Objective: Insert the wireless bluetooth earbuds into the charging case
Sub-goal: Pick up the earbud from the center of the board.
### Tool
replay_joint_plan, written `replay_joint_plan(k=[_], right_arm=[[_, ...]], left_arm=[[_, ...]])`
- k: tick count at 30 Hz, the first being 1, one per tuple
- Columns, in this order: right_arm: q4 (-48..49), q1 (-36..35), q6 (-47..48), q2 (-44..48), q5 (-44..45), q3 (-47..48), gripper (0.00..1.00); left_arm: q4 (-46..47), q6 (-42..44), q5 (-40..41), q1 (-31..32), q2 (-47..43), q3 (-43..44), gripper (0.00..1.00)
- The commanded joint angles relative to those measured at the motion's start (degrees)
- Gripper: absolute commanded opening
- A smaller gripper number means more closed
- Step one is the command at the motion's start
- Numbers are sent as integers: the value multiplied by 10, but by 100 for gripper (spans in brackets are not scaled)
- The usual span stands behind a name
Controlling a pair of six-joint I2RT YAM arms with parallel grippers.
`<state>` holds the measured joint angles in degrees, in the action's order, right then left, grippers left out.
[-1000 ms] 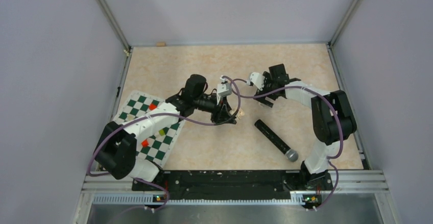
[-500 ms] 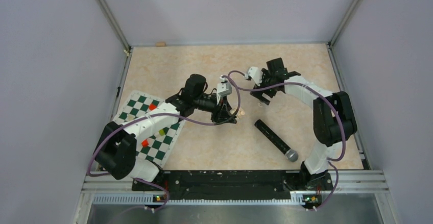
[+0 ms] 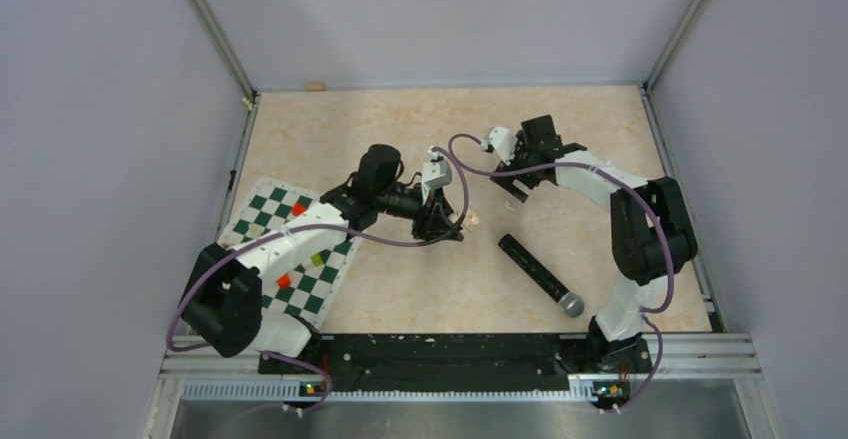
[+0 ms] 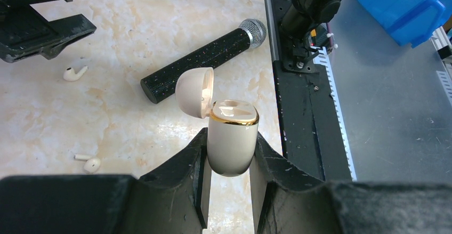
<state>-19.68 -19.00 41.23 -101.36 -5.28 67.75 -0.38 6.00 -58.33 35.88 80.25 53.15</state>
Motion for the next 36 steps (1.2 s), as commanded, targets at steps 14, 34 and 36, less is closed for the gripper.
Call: replay_joint_plan(k=[14,34,36], right_arm=[[-21,-5,-21,-6,-38,-49,88],[-114,61,-86,18,-246,46,84],[-122,80,-109,1,-265,69,81]], left_arm=[[28,-2,-19,-2,-22,0,0],[31,-2,-18,-2,-28,-3,0],[31,-4,-19,-1,-24,-1,0]])
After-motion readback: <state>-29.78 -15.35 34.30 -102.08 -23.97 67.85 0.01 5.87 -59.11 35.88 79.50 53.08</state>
